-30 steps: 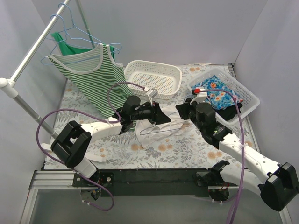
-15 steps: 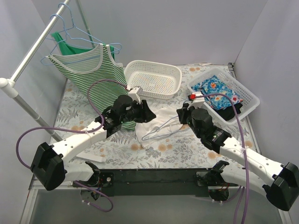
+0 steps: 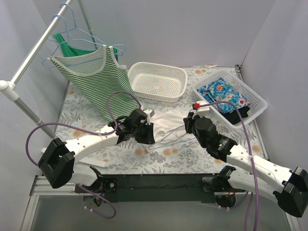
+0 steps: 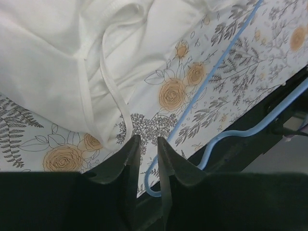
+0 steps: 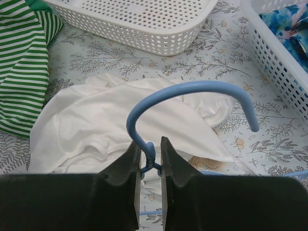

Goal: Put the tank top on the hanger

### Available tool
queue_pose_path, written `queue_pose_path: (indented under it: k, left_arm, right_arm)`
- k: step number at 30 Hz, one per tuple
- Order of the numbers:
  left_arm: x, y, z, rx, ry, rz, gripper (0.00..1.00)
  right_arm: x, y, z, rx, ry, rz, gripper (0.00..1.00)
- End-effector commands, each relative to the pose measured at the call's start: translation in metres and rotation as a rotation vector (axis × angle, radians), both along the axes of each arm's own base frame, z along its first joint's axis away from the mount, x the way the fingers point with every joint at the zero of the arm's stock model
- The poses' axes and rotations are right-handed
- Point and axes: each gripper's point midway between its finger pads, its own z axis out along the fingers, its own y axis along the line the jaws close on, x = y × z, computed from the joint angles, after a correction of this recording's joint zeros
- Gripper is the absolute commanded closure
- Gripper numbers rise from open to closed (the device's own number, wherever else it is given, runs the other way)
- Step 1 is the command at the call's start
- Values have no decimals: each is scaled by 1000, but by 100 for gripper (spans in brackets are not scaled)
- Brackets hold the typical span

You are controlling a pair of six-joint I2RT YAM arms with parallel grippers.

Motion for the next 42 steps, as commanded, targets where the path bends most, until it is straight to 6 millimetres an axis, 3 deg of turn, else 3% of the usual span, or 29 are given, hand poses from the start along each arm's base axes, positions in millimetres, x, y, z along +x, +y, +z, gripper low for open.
queue_pose_path:
  k: [1, 10, 14, 26, 31, 33, 34, 35, 37, 42]
  left_arm:
    - [-19, 3, -20, 87, 23, -51, 78]
    - [-27, 4, -56, 204, 39, -79, 69]
    - [-28, 8, -63, 243, 26, -83, 64]
    - [-31, 22, -78, 344, -2, -86, 63]
    - [-29, 24, -85, 368, -7, -81, 70]
    - [-28, 23, -86, 368, -12, -76, 78]
    - [-26, 22, -84, 364, -19, -71, 88]
    - [-26, 21, -82, 358, -24, -70, 92]
    - [-23, 14, -70, 321, -39, -72, 100]
    - [-23, 0, -41, 227, -51, -69, 100]
  right_arm:
    - [2, -1, 8, 30, -30, -30, 99]
    - [1, -2, 5, 34, -25, -33, 99]
    - [-1, -4, 2, 31, -22, -36, 99]
    - [0, -6, 2, 26, -26, -44, 99]
    - [0, -5, 3, 25, -26, -42, 99]
    - [0, -5, 4, 26, -28, -42, 99]
    - [1, -5, 6, 28, -31, -41, 99]
    - [0, -5, 6, 28, -32, -43, 99]
    - [0, -6, 8, 26, -36, -44, 99]
    - [3, -8, 15, 18, -46, -54, 99]
